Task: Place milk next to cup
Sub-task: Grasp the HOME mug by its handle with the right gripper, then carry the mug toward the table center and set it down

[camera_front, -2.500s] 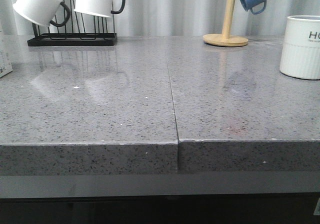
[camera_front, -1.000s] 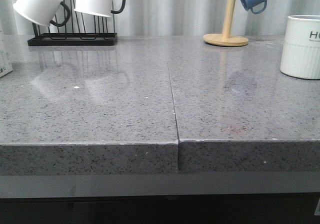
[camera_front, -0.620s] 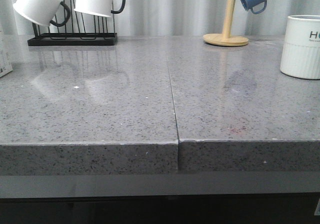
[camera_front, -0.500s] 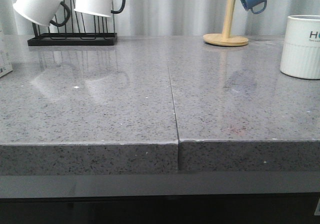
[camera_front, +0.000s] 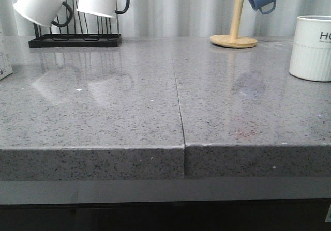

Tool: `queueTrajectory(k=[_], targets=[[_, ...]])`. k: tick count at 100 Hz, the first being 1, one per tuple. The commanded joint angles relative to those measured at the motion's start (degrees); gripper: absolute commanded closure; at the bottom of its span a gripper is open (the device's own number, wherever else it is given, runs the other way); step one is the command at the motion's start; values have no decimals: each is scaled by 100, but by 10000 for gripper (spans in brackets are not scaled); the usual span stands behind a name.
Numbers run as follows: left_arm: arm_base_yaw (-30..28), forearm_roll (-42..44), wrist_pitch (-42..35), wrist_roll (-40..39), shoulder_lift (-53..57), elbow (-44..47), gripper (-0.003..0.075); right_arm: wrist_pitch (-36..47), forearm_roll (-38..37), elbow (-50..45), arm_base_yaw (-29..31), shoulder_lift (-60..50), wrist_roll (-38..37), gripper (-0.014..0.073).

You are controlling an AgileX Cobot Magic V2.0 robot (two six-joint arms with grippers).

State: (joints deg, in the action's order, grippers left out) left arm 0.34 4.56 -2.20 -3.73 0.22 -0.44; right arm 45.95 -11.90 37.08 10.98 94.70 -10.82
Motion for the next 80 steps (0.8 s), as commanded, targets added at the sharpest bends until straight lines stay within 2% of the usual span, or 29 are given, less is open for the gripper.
queueTrajectory(k=[1, 10, 22, 28, 43, 56, 80], targets=[[-5, -21, -452, -39, 190, 289, 741, 779, -34, 225, 18, 16, 15, 231], [-5, -21, -452, -39, 190, 289, 741, 821, -34, 236, 18, 120, 15, 347], [-5, -21, -452, -39, 190, 289, 741, 792, -40, 236, 18, 128, 15, 628], [-5, -21, -452, -39, 190, 289, 741, 875, -45, 236, 18, 128, 15, 722], [-5, -21, -452, -39, 190, 289, 741, 929, -39, 236, -70, -33, 23, 699], [-5, -21, -452, -39, 190, 289, 741, 584, 181, 236, -463, -352, 244, 699], [-5, -21, -452, -39, 190, 289, 741, 430, 2000, 257, -1694, -566, 1487, 699]])
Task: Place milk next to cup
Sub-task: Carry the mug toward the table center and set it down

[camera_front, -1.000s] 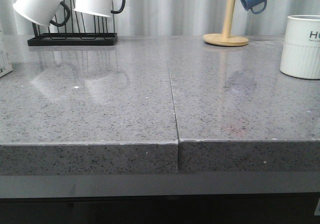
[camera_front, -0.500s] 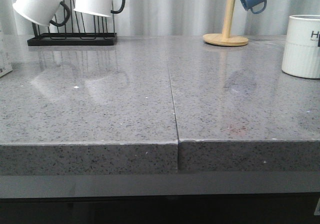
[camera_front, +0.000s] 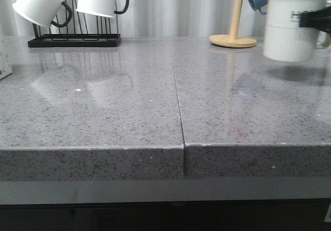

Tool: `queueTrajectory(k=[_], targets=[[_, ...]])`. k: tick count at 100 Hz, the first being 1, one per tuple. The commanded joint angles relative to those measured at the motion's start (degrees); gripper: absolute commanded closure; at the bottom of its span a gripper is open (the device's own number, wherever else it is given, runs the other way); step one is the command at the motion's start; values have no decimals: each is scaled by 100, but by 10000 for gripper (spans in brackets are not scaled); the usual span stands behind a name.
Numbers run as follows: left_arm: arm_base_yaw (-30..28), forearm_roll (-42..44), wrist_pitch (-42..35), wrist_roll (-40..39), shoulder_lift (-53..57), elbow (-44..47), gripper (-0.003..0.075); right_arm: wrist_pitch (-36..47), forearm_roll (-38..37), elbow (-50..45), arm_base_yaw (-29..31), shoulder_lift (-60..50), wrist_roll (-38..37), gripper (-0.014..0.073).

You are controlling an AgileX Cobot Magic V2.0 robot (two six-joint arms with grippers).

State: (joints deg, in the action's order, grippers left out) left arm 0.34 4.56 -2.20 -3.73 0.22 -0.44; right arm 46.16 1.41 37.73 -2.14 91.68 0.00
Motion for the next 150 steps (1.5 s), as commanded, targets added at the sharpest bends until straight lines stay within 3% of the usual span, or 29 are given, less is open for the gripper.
queueTrajectory(k=[1, 23, 60, 121, 132, 150], targets=[[-5, -21, -452, -39, 190, 289, 741, 408, 708, 198, -418, -264, 442, 699], [-5, -21, -452, -39, 190, 289, 741, 366, 1448, 629, -1368, -118, 822, 699], [-5, -21, -452, -39, 190, 289, 741, 322, 1561, 1546, -2229, 786, 822, 699], [-5, -21, -452, -39, 190, 289, 741, 409, 1805, 1780, -2453, 1334, 822, 693], [-5, -21, -452, -39, 190, 289, 741, 408, 1805, 1775, -2453, 1334, 822, 645], [-5, -21, -452, -39, 190, 289, 741, 347, 1805, 1770, -2453, 1334, 816, 453]])
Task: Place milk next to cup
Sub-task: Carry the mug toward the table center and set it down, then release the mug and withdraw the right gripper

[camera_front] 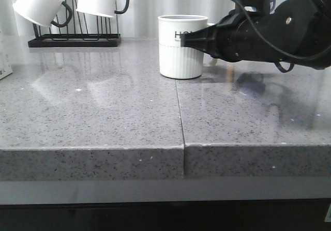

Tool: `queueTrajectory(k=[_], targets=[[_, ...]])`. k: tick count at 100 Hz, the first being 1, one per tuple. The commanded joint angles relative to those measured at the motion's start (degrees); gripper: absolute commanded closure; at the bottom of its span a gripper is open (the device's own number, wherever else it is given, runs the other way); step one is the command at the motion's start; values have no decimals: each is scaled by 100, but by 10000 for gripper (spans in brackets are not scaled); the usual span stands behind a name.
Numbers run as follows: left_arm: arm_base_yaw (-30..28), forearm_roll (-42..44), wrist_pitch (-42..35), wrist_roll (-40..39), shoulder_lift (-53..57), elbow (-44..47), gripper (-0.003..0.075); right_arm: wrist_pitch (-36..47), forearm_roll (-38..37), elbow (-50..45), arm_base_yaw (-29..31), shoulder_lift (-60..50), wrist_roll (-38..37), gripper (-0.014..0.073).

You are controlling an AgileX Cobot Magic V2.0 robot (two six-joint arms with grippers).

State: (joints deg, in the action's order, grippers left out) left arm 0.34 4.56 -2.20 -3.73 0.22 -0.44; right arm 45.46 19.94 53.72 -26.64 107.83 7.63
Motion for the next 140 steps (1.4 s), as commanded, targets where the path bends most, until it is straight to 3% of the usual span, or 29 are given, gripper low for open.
queueTrajectory(k=[1, 21, 62, 98, 117, 140], targets=[[-5, -21, -452, -39, 190, 289, 741, 418, -48, 172, -3, -281, 53, 436], [-5, -21, -452, -39, 190, 289, 741, 415, -48, 113, -3, -301, 53, 271], [-5, -21, -452, -39, 190, 289, 741, 450, -48, -641, -3, -980, 53, 267], [-5, -21, -452, -39, 190, 289, 741, 493, -36, -2233, 59, -2519, 53, 268], [-5, -21, -452, -39, 190, 289, 741, -652, -97, -2816, 694, -3976, 53, 268], [-5, -21, -452, -39, 190, 289, 741, -2425, -978, -3142, 1759, -5745, -79, 268]])
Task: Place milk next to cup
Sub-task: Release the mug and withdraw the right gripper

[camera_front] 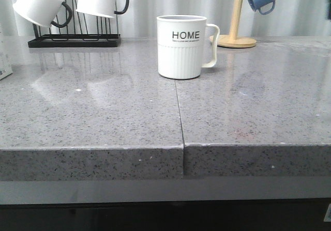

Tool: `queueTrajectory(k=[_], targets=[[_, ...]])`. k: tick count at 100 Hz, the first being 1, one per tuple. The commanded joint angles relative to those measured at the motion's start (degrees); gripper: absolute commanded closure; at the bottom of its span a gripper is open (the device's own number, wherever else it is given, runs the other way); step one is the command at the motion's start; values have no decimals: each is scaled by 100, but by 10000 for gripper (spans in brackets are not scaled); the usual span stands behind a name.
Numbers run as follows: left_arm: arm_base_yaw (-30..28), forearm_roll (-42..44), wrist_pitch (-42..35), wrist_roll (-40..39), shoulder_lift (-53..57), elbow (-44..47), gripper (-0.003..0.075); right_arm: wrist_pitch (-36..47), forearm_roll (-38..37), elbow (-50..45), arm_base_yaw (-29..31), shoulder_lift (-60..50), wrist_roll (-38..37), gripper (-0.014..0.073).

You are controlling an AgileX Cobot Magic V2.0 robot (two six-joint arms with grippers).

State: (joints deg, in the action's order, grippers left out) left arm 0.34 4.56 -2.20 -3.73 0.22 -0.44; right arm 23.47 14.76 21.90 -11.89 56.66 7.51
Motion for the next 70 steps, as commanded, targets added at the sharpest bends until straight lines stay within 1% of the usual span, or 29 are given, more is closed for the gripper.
queueTrajectory(k=[1, 14, 22, 29, 36, 45, 57, 64, 70], targets=[[-5, -21, -452, -39, 190, 289, 741, -289, -501, 30, 321, -730, -105, 268], [-5, -21, -452, -39, 190, 289, 741, -578, -894, -227, 437, -1631, -699, 269], [-5, -21, -452, -39, 190, 289, 741, -939, -1261, -337, 437, -2202, -966, 269], [-5, -21, -452, -39, 190, 289, 741, -1350, -1517, -364, 437, -2605, -1124, 285], [-5, -21, -452, -39, 190, 289, 741, -1705, -1717, -364, 437, -2934, -1241, 319], [-5, -21, -452, -39, 190, 289, 741, -2033, -1910, -364, 437, -3273, -1316, 379], [-5, -21, -452, -39, 190, 289, 741, -2131, -1910, -364, 437, -3509, -1316, 484], [-5, -21, -452, -39, 190, 289, 741, -2158, -1910, -364, 437, -3533, -1316, 579], [-5, -21, -452, -39, 190, 289, 741, -2206, -1910, -364, 437, -3533, -1316, 678]])
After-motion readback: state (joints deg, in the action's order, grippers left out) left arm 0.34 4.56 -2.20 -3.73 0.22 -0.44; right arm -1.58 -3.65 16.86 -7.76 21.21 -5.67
